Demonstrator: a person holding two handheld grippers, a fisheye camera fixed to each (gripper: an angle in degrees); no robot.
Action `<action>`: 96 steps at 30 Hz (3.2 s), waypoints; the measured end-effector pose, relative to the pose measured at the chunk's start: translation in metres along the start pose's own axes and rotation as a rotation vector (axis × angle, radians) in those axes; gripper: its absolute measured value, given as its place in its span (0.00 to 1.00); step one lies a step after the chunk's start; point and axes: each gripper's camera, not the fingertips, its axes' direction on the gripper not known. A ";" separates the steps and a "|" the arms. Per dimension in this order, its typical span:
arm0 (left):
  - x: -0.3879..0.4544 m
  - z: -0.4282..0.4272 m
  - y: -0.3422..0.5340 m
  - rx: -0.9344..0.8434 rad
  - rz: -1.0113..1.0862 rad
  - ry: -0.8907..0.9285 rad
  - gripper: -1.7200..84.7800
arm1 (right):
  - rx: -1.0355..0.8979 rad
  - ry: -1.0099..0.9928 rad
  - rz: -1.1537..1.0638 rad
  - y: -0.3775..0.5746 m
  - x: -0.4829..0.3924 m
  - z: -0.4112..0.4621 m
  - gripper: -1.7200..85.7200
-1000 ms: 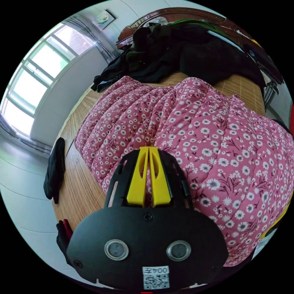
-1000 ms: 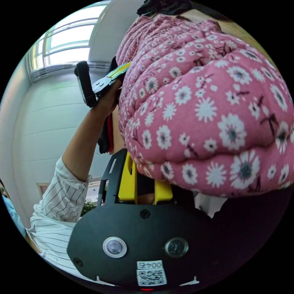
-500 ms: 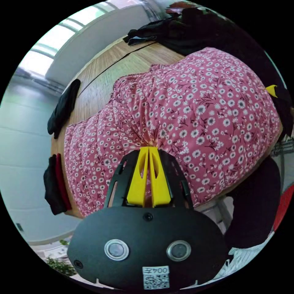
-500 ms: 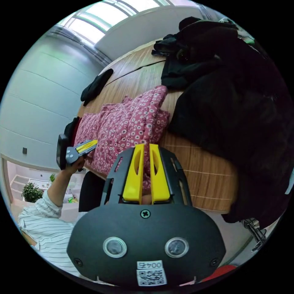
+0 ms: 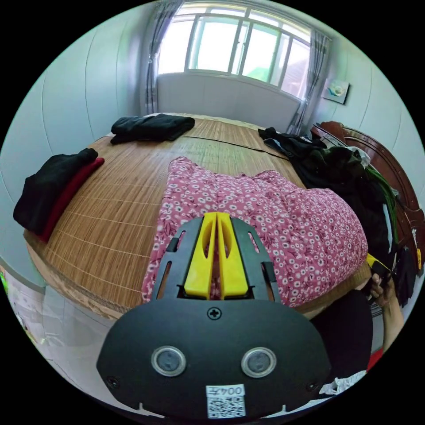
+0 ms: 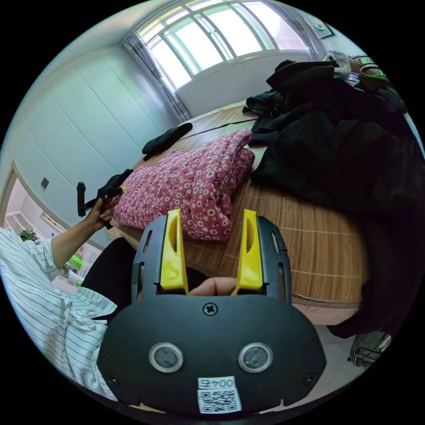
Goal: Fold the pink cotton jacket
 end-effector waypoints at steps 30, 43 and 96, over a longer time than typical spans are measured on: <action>0.057 0.087 0.006 -0.245 0.538 -0.171 0.02 | -0.495 0.537 -0.277 -0.074 -0.178 0.193 0.01; 0.034 0.097 0.009 -0.224 0.438 -0.072 0.02 | -0.469 0.556 -0.123 -0.091 -0.153 0.188 0.01; 0.186 0.047 -0.009 0.050 0.022 -0.009 0.02 | 0.177 -0.423 0.907 -0.011 0.197 -0.102 0.21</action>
